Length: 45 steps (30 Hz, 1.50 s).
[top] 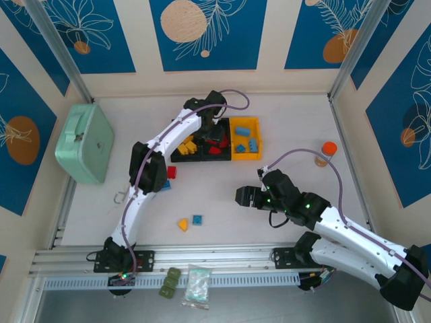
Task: Sort the legos into containers by color
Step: Place the lego in the container, then pick up the lego from the bottom-center of the table.
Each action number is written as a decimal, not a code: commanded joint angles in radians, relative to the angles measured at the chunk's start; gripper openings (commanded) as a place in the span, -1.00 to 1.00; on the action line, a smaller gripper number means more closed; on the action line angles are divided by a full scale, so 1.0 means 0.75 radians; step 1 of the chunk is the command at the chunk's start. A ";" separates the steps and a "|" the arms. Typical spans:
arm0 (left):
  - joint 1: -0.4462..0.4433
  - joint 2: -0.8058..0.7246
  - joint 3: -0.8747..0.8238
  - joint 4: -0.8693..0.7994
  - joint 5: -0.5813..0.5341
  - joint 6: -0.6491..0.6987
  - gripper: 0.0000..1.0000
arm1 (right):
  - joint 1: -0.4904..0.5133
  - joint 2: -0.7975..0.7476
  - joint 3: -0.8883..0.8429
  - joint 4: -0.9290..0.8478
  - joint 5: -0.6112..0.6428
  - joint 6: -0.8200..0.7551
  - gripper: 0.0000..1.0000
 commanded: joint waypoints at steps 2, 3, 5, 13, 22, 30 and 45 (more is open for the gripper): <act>0.008 -0.015 0.046 -0.035 0.009 0.016 0.31 | 0.000 0.005 0.027 0.006 0.011 0.013 0.54; 0.008 -0.024 0.045 -0.032 0.012 0.016 0.33 | 0.000 0.005 0.030 0.006 0.012 0.011 0.55; 0.010 -0.052 0.045 -0.034 0.023 0.012 0.34 | 0.000 0.008 0.039 -0.002 0.012 0.006 0.54; -0.013 -0.358 -0.293 0.118 0.090 -0.008 0.33 | 0.000 0.044 0.053 0.022 -0.005 -0.004 0.54; -0.009 -0.815 -0.957 0.345 0.119 -0.063 0.34 | 0.002 0.176 0.112 0.061 -0.067 -0.053 0.54; -0.005 -1.195 -1.491 0.451 0.112 -0.162 0.35 | 0.032 0.380 0.231 0.002 -0.116 -0.071 0.53; 0.146 -1.935 -2.275 0.514 0.305 -0.565 0.36 | 0.323 1.024 0.518 0.003 -0.253 -0.058 0.49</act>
